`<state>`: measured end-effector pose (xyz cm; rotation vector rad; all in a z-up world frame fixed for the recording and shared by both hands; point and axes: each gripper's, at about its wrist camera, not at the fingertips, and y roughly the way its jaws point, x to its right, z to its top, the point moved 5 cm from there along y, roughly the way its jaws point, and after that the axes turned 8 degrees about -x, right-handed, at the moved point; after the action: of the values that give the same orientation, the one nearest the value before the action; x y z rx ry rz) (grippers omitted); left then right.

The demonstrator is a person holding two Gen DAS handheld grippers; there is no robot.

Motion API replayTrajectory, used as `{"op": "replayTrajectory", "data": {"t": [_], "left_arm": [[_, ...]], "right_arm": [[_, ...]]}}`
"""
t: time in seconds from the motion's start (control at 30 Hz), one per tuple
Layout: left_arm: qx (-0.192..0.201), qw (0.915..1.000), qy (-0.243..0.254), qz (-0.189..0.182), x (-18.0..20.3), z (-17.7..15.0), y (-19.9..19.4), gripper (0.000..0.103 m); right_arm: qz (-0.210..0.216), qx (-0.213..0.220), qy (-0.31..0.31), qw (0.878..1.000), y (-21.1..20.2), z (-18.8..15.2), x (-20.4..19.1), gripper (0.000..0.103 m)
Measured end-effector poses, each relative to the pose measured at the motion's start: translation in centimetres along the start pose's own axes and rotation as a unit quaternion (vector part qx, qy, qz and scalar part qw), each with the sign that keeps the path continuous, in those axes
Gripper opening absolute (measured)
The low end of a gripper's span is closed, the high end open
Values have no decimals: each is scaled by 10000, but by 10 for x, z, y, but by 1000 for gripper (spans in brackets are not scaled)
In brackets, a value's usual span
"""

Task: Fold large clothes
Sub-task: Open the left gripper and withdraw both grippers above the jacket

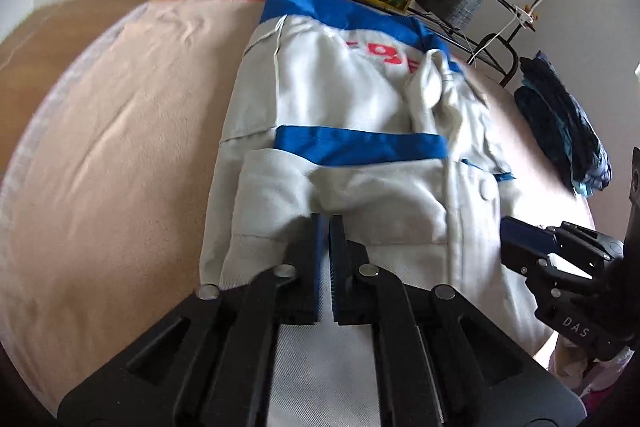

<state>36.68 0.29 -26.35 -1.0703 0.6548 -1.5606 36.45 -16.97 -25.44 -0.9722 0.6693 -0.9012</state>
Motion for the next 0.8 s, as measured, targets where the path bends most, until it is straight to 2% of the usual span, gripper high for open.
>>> {"op": "replayTrajectory", "data": {"t": [0.17, 0.23, 0.27, 0.57, 0.6, 0.63, 0.7, 0.8], "left_arm": [[484, 9984, 250, 125, 17, -4, -46, 3], [686, 9970, 324, 154, 24, -6, -69, 4], [783, 9960, 387, 176, 28, -8, -79, 4], [1615, 9828, 856, 256, 69, -36, -178, 5], [1676, 9815, 892, 239, 72, -40, -187, 8], [1760, 9797, 934, 210, 77, -45, -198, 11], [1897, 9763, 1019, 209, 83, -55, -214, 25], [1984, 9738, 1099, 132, 92, -68, -231, 34]], "right_arm": [[-222, 364, 69, 9991, -42, -10, -4, 33], [-276, 579, 44, 9979, -67, -13, -9, 43], [-303, 689, 41, 9972, -79, -15, -11, 44], [-421, 1435, 219, 9885, -180, -36, -25, 46], [-457, 1495, 277, 9873, -191, -41, -25, 48], [-477, 1558, 327, 9861, -199, -44, -25, 55], [-577, 1676, 418, 9833, -215, -52, -25, 64], [-593, 1758, 484, 9814, -236, -64, -28, 64]]}}
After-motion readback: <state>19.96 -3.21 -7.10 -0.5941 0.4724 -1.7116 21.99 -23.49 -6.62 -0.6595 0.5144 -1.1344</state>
